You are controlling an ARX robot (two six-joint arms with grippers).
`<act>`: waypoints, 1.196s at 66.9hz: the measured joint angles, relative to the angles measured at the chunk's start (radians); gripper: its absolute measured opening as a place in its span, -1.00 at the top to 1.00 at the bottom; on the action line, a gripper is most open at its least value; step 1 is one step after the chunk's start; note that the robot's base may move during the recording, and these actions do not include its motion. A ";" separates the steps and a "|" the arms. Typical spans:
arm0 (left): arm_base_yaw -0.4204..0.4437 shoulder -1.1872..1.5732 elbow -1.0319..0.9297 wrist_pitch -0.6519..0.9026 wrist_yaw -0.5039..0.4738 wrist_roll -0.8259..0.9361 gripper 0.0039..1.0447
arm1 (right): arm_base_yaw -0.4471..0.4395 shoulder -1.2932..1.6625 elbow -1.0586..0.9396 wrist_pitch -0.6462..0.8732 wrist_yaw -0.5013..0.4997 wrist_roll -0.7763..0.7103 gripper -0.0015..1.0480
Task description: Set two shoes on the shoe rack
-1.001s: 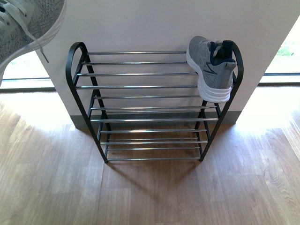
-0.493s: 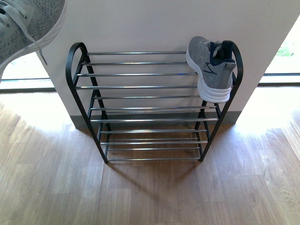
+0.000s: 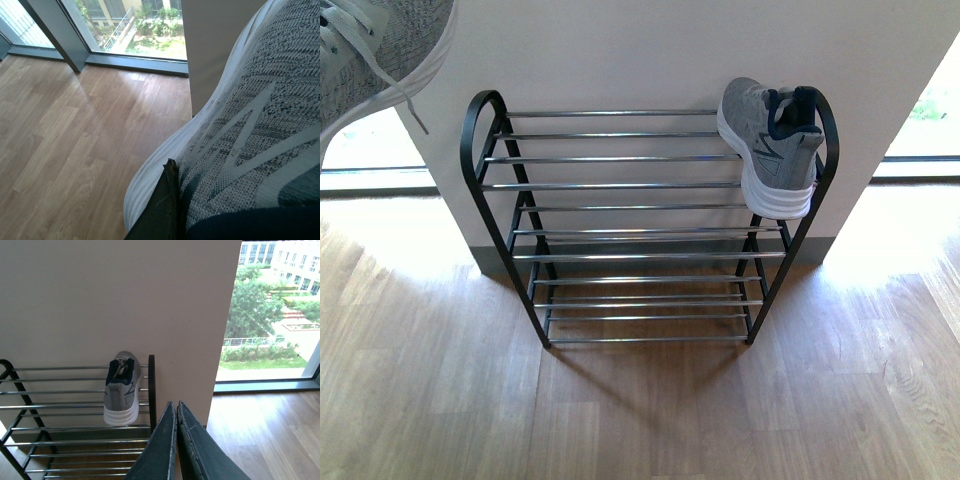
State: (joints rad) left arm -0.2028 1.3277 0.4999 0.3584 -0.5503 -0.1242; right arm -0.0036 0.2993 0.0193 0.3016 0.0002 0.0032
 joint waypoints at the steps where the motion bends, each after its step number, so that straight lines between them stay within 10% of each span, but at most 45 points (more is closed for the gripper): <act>1: 0.000 0.000 0.000 0.000 0.000 0.000 0.98 | 0.000 -0.007 0.000 -0.007 0.000 0.000 0.97; 67: 0.000 0.000 0.000 0.000 0.000 0.000 0.98 | 0.002 -0.293 0.000 -0.300 0.000 -0.001 0.96; 80: -0.013 0.010 0.035 -0.107 -0.082 -0.088 0.98 | 0.002 -0.293 0.000 -0.300 0.000 -0.001 0.31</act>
State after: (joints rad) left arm -0.2161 1.3373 0.5346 0.2516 -0.6323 -0.2119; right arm -0.0017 0.0063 0.0193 0.0017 0.0002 0.0025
